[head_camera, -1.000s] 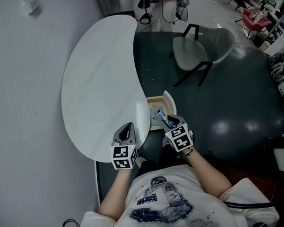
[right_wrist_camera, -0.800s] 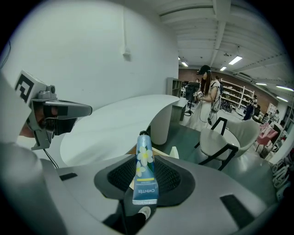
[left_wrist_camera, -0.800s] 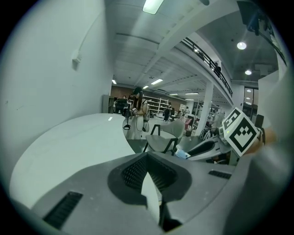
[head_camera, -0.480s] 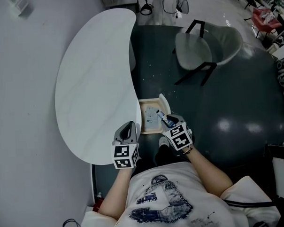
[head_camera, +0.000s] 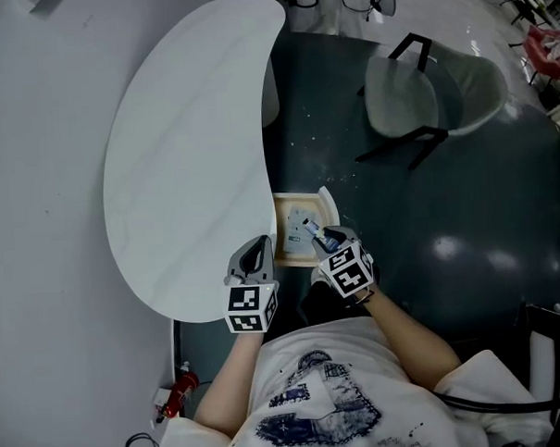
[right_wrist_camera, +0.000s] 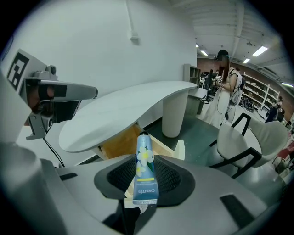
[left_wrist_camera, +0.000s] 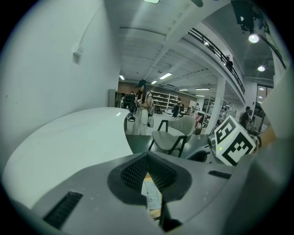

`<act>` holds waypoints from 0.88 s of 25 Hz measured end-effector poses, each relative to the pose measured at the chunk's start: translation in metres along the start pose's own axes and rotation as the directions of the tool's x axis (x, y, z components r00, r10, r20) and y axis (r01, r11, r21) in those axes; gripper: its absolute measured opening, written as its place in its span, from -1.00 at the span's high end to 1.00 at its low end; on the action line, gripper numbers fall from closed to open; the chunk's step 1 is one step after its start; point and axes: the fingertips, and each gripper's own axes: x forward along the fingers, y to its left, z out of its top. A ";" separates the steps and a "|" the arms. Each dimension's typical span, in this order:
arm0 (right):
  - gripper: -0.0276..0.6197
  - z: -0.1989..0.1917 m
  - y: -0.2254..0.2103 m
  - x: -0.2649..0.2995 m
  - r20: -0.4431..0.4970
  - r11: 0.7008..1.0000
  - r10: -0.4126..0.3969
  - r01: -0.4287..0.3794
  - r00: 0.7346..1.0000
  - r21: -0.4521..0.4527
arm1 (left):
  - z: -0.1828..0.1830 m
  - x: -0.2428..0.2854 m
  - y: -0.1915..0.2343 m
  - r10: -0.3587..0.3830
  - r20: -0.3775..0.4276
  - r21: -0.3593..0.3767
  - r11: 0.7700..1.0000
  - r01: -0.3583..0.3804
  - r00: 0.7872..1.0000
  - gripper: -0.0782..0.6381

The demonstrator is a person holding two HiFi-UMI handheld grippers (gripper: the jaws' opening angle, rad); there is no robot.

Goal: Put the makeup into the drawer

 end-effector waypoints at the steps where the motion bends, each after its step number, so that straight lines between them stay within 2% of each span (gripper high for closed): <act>1: 0.49 -0.001 0.001 0.005 -0.006 1.000 0.009 -0.009 1.000 -0.003 | -0.001 0.003 0.002 0.003 -0.002 -0.003 1.000 -0.003 1.000 0.67; 7: 0.49 -0.006 0.003 0.033 -0.025 0.999 0.047 -0.048 0.999 -0.009 | -0.009 0.023 0.008 0.017 -0.012 -0.024 1.000 -0.017 1.000 0.67; 17: 0.49 -0.004 0.007 0.070 -0.014 0.996 0.075 -0.075 0.997 0.041 | -0.024 0.044 0.026 0.028 -0.017 -0.082 0.996 -0.030 0.999 0.67; 22: 0.49 -0.005 0.008 0.084 0.000 0.994 0.080 -0.080 0.997 0.080 | -0.025 0.050 0.031 0.036 -0.012 -0.049 0.998 -0.037 0.999 0.67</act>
